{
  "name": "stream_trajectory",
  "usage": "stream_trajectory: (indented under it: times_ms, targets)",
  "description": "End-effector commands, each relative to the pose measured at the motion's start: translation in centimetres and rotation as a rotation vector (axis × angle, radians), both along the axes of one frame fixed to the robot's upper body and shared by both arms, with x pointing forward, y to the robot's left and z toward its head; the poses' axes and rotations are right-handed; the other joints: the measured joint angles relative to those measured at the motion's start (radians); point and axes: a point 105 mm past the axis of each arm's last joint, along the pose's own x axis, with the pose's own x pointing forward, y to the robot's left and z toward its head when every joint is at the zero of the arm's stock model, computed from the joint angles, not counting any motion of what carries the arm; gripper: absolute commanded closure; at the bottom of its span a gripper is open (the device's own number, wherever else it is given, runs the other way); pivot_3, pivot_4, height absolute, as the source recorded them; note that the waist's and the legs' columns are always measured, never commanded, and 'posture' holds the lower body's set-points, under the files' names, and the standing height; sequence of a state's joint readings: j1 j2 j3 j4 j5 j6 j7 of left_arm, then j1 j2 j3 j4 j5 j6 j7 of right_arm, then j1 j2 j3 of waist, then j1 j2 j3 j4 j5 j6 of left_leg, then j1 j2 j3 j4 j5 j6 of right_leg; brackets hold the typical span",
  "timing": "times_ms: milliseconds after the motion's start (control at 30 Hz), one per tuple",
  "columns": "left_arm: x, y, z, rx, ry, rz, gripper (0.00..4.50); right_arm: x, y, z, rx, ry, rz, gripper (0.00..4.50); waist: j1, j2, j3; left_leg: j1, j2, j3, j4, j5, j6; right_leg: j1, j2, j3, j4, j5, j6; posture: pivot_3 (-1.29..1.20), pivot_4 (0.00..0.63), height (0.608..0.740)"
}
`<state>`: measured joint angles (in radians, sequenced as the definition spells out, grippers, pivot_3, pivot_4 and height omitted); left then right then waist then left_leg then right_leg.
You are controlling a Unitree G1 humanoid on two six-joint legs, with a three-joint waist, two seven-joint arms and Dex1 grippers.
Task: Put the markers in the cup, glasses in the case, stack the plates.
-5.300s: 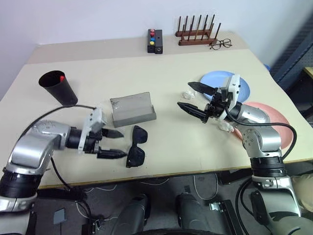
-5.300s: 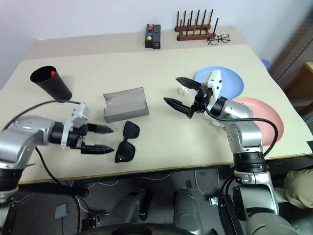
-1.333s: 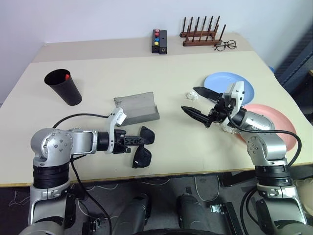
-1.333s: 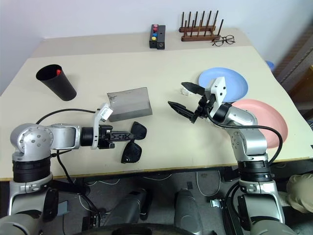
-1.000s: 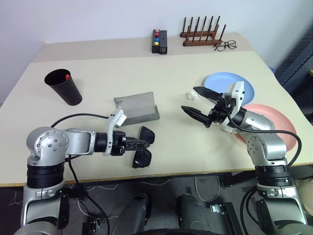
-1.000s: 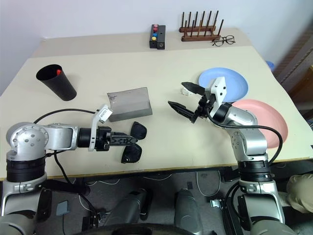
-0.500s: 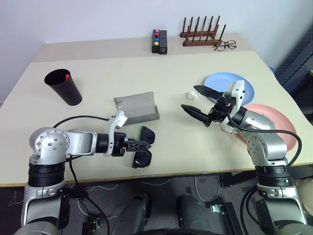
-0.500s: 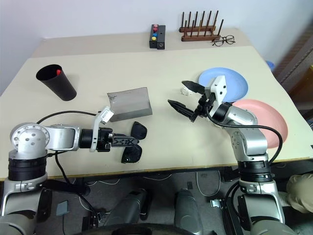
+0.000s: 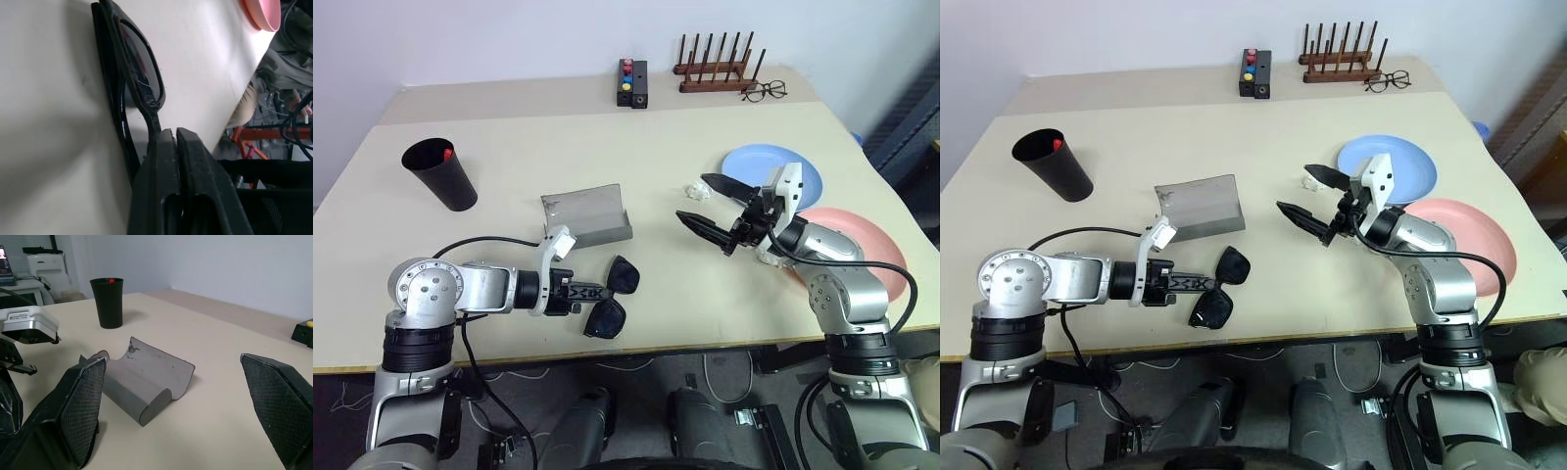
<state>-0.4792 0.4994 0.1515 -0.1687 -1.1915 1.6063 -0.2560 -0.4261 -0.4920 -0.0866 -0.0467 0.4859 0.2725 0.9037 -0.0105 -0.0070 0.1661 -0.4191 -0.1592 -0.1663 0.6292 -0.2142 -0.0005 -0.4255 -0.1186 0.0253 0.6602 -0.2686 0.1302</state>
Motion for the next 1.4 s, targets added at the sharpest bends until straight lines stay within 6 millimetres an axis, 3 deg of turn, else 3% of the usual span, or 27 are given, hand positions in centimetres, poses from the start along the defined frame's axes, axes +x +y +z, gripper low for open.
stream_trajectory:
  times_ms: [33, 333, 467, 600, 1000, 1400]
  targets:
    - [-0.1, -0.2, 0.7, -0.019, -0.017, -0.017, 4.48, -0.5, -0.3, 1.4, 0.004, -0.064, 0.003, 0.0, 0.0, 0.0, 0.0, 0.0, 0.0, 0.0, 0.0, 0.0, 0.0, 0.0, 0.0, 0.0, 0.0, 0.0, 0.0, 0.0, 0.15, 0.74]
    - [0.3, 0.3, 1.6, -0.052, -0.045, 0.0, 4.48, -0.4, -0.3, 1.2, 0.006, -0.064, 0.002, 0.0, 0.0, 0.0, 0.0, 0.0, 0.0, 0.0, 0.0, 0.0, 0.0, 0.0, 0.0, 0.0, 0.0, 0.0, 0.0, 0.0, 0.15, 0.74]
    - [0.0, 0.7, 1.9, -0.049, -0.055, -0.004, 3.21, -0.4, -0.4, 1.2, 0.007, -0.065, 0.002, 0.0, 0.0, 0.0, 0.0, 0.0, 0.0, 0.0, 0.0, 0.0, 0.0, 0.0, 0.0, 0.0, 0.0, 0.0, 0.0, 0.0, 0.15, 0.74]
    - [0.0, 0.8, 1.7, -0.036, -0.069, 0.003, 1.23, -0.4, -0.4, 1.1, 0.007, -0.065, 0.001, 0.0, 0.0, 0.0, 0.0, 0.0, 0.0, 0.0, 0.0, 0.0, 0.0, 0.0, 0.0, 0.0, 0.0, 0.0, 0.0, 0.0, 0.15, 0.74]
    - [-0.4, 0.3, 1.5, -0.177, 0.01, 0.001, 1.23, -0.5, -0.6, 0.7, -0.001, -0.058, -0.003, 0.0, 0.0, 0.0, 0.0, 0.0, 0.0, 0.0, 0.0, 0.0, 0.001, 0.0, 0.0, 0.0, -0.001, 0.0, 0.0, 0.0, 0.15, 0.74]
    - [-0.4, -0.1, 1.1, -0.131, 0.029, -0.029, 1.23, -1.1, -1.6, -1.3, -0.054, -0.006, -0.008, 0.0, 0.0, 0.0, 0.0, 0.0, 0.0, 0.0, 0.0, 0.0, 0.001, 0.0, 0.0, 0.0, -0.001, 0.0, 0.0, 0.0, 0.15, 0.74]
